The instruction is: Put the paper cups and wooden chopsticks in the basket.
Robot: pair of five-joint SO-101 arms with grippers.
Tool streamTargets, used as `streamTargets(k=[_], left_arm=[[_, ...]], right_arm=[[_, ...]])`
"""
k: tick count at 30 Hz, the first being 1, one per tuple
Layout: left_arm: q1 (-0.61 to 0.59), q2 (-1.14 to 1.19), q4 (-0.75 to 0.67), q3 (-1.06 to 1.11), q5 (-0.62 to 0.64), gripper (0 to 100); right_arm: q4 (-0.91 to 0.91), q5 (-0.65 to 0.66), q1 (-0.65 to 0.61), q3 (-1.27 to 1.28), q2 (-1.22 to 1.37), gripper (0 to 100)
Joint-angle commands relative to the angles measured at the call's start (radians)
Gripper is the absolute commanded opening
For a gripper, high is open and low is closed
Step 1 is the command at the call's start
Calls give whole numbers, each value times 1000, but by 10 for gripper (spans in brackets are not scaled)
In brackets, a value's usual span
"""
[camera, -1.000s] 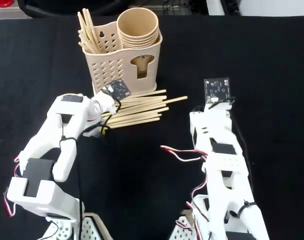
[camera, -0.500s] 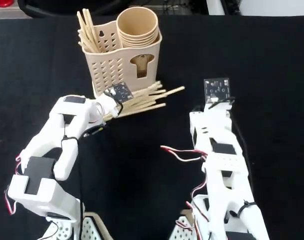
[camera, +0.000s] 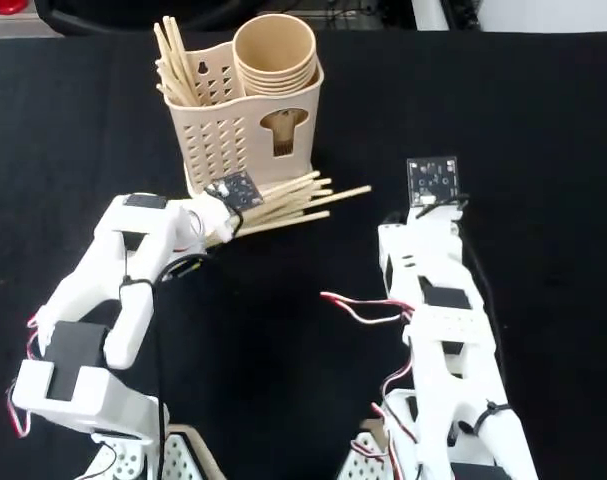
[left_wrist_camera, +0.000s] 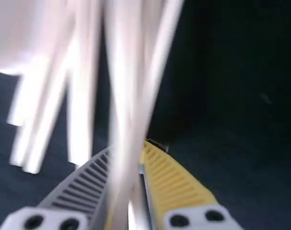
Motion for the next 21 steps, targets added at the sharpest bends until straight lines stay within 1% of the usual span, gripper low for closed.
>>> streamTargets(k=[1,5,8,11,18,21], left_arm=[[-74,-97,123,-10,-100,28],[-205,-212,256,-10,-276,29],[-312,-247,287,2,-400,29],[-392,-247,252,39,-482,30],[-535,-249,132,114,-526,30],[-624,-247,132,114,-644,30]], right_arm=[[-14,-5,9,-4,-15,13],[-14,-5,9,-4,-15,13],[-14,-5,9,-1,-15,13],[-15,-5,9,4,-16,13],[-15,-5,9,4,-15,13],[-15,-5,9,4,-15,13]])
